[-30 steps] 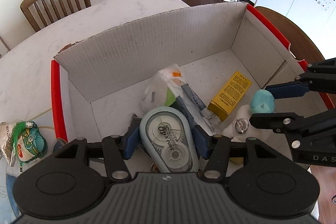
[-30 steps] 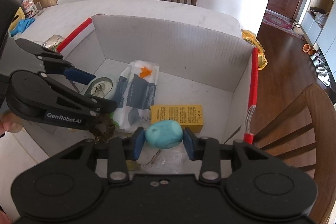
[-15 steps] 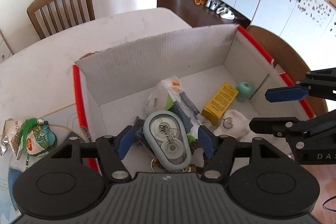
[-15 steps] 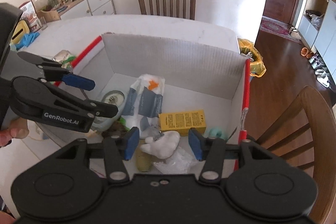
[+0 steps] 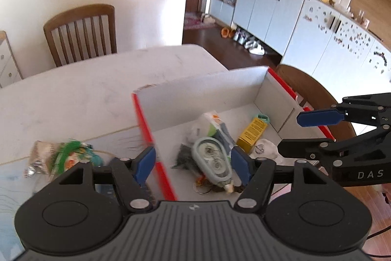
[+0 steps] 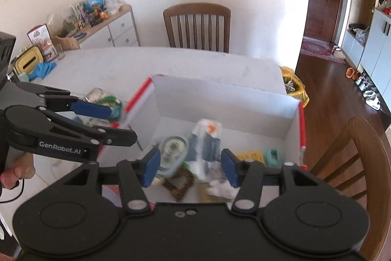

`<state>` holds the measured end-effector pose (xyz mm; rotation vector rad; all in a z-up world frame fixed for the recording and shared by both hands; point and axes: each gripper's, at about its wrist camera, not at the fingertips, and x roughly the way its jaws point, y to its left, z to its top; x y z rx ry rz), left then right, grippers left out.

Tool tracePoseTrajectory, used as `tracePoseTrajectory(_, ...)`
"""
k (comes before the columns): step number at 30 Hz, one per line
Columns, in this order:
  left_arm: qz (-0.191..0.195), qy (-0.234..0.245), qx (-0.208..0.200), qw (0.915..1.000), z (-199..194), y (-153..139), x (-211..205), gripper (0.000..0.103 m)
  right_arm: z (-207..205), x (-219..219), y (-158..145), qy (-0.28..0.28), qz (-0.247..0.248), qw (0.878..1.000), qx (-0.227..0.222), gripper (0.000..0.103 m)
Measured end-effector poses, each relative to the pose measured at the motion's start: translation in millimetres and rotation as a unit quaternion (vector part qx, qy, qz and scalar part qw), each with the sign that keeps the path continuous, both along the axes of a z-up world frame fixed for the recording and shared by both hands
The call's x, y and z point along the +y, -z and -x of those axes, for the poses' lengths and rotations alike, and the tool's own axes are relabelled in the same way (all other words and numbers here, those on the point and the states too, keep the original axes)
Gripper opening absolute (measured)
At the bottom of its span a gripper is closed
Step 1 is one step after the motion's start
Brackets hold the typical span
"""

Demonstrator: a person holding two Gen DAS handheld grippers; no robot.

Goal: Organize objects
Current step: 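Withdraw both tools from the box back over the remaining items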

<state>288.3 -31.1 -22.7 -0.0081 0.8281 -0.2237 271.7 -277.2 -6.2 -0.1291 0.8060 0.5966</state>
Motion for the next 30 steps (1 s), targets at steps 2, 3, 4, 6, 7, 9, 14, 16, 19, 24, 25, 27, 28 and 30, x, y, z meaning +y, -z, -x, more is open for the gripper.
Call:
tracePoseTrajectory(2, -0.003, -0.003, -0.012, 0.9999, 8.6, -6.0, 14.3, 0.071, 6.3, 11.2, -5.3, 0.003, -0.006, 1.0, -0.005, 0.061)
tracePoseTrajectory(3, -0.005, -0.006, -0.016, 0.9998, 10.9, -8.2, 20.8, 0.072, 8.9, 16.3, -7.7, 0.005, -0.009, 1.0, -0.007, 0.063)
tracePoseTrajectory(4, -0.005, -0.01, -0.018, 0.9998, 12.9, -9.8, 28.5, 0.073, 11.2, 21.8, -9.6, 0.005, -0.012, 1.0, -0.007, 0.063)
tracePoseTrajectory(6, -0.001, -0.016, -0.018, 0.9997, 17.4, -11.6, 45.3, 0.077, 15.7, 34.3, -12.5, 0.007, -0.014, 1.0, -0.007, 0.067)
tracePoseTrajectory(7, 0.0, -0.02, -0.018, 0.9996, 19.3, -11.7, 54.4, 0.078, 17.6, 41.6, -13.4, 0.008, -0.014, 1.0, -0.007, 0.068)
tracePoseTrajectory(9, -0.002, -0.029, -0.019, 0.9994, 23.1, -11.8, 71.0, 0.08, 21.1, 53.8, -13.5, 0.01, -0.014, 1.0, -0.007, 0.073)
tracePoseTrajectory(14, -0.001, -0.044, -0.013, 0.9989, 30.0, -4.9, 116.2, 0.086, 26.5, 85.3, -11.3, 0.022, -0.016, 1.0, -0.006, 0.082)
tracePoseTrajectory(16, -0.002, -0.051, -0.008, 0.9986, 31.7, 0.5, 133.3, 0.088, 26.9, 96.5, -9.2, 0.027, -0.018, 0.999, -0.002, 0.085)
tracePoseTrajectory(19, 0.007, -0.059, 0.004, 0.9982, 30.4, 10.3, 159.8, 0.095, 27.0, 114.7, -5.4, 0.034, -0.018, 0.999, 0.004, 0.088)
tracePoseTrajectory(24, 0.002, -0.069, -0.002, 0.9976, 27.6, 26.7, 195.0, 0.101, 25.4, 148.2, 1.3, 0.037, -0.019, 0.999, 0.013, 0.091)
tracePoseTrajectory(25, 0.0, -0.073, -0.004, 0.9973, 25.4, 29.7, 200.9, 0.102, 24.6, 155.3, 3.0, 0.037, -0.019, 0.999, 0.015, 0.091)
tracePoseTrajectory(27, 0.001, -0.077, -0.009, 0.997, 20.5, 34.7, 214.5, 0.102, 22.6, 168.9, 5.4, 0.033, -0.016, 0.999, 0.015, 0.091)
tracePoseTrajectory(28, 0.002, -0.081, -0.009, 0.9967, 17.3, 37.6, 220.0, 0.102, 21.3, 175.3, 6.9, 0.033, -0.013, 0.999, 0.013, 0.091)
tracePoseTrajectory(30, 0.005, -0.085, -0.007, 0.9963, 10.2, 43.4, 231.1, 0.102, 17.4, 187.6, 11.1, 0.031, -0.009, 0.999, 0.013, 0.091)
